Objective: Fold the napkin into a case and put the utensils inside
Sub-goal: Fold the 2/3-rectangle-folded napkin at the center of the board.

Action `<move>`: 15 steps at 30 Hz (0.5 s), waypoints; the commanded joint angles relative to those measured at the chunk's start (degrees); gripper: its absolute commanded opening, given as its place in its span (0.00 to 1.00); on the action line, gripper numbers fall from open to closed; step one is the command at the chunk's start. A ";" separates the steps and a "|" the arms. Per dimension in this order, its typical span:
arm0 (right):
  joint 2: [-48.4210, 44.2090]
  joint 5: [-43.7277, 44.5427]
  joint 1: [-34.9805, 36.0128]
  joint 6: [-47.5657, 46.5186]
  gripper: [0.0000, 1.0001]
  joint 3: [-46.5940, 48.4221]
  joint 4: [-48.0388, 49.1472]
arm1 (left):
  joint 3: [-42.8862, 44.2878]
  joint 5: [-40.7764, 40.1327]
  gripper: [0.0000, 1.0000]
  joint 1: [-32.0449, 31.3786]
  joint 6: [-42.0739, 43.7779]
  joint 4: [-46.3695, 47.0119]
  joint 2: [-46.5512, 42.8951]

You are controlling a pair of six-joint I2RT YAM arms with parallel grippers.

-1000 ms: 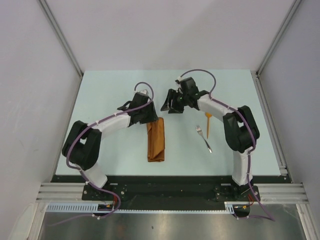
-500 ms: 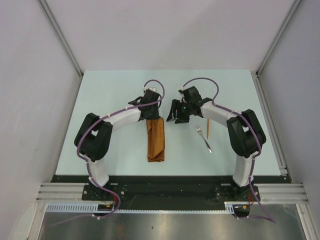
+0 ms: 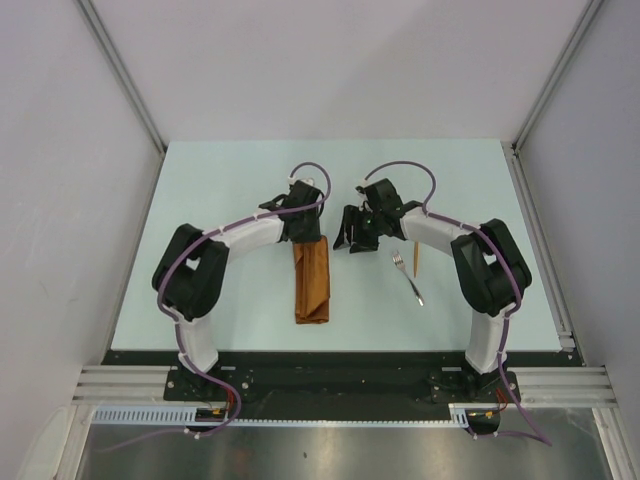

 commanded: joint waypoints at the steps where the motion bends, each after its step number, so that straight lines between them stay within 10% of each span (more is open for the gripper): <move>1: -2.95 -0.04 0.41 -1.12 0.59 0.04 1.68 | 0.92 1.84 0.33 -0.27 -0.57 0.41 0.86; 15: -1.63 -0.04 2.60 -1.12 0.58 0.74 2.12 | 0.13 0.08 0.11 0.08 -1.10 -0.21 0.34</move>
